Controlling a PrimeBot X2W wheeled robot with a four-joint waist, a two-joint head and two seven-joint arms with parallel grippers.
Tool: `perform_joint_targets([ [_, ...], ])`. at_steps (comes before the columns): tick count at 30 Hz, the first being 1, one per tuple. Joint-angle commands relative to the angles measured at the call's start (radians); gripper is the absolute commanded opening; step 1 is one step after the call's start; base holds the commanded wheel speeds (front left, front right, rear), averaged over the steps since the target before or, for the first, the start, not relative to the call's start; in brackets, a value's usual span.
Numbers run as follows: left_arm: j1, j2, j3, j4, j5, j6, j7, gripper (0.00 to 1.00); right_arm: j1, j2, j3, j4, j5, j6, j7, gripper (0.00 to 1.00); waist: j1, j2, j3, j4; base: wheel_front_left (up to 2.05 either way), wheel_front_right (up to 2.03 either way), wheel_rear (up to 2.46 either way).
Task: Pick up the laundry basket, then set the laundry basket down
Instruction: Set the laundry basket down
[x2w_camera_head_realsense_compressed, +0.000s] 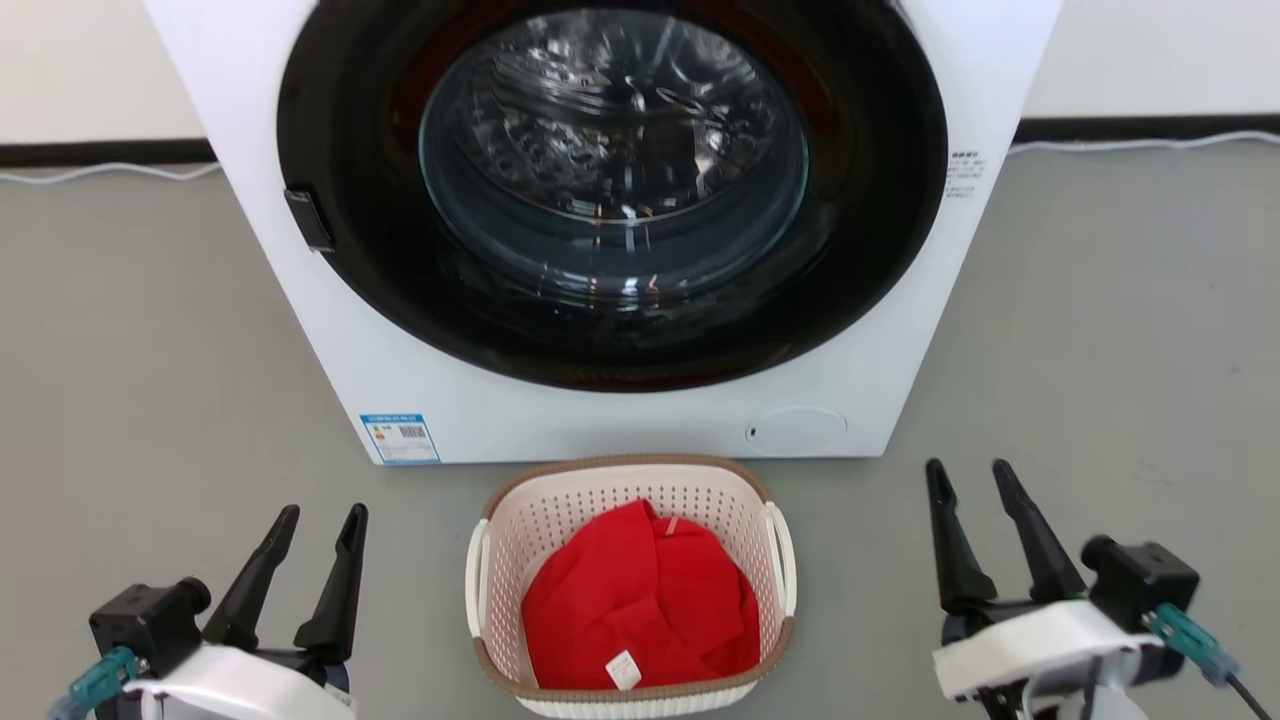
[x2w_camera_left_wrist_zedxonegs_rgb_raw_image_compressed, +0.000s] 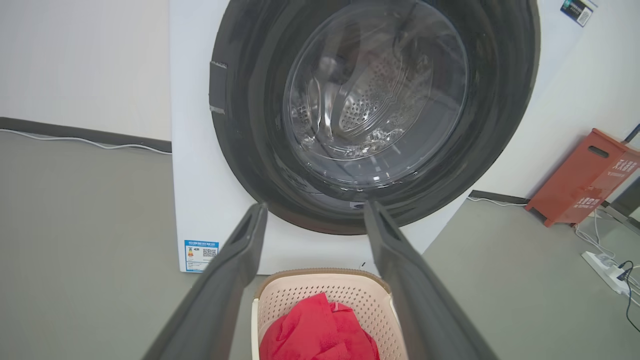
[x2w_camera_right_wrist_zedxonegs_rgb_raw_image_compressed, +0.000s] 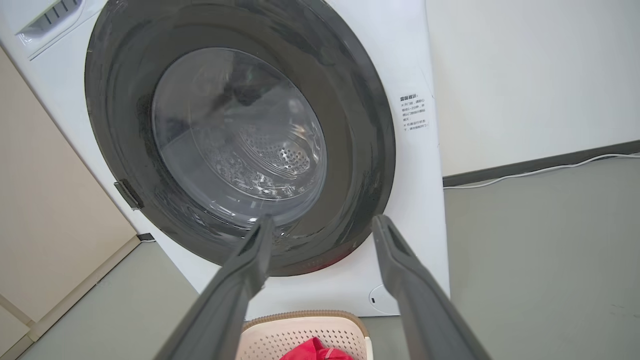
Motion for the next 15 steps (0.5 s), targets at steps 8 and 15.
perform_joint_targets([
  [8,0.023,-0.02,0.09,-0.077,0.1,-0.001,-0.006,1.0,0.059,0.001,-0.019,-0.094,-0.034,0.002,-0.011,1.0,0.0001,0.0,-0.038,0.015,0.0,0.0,0.0],
  [15,0.071,-0.072,0.135,-0.098,0.155,-0.001,-0.006,1.0,0.091,0.001,-0.027,-0.112,-0.046,0.002,-0.011,1.0,0.0001,0.0,-0.053,0.007,0.0,0.0,0.0],
])
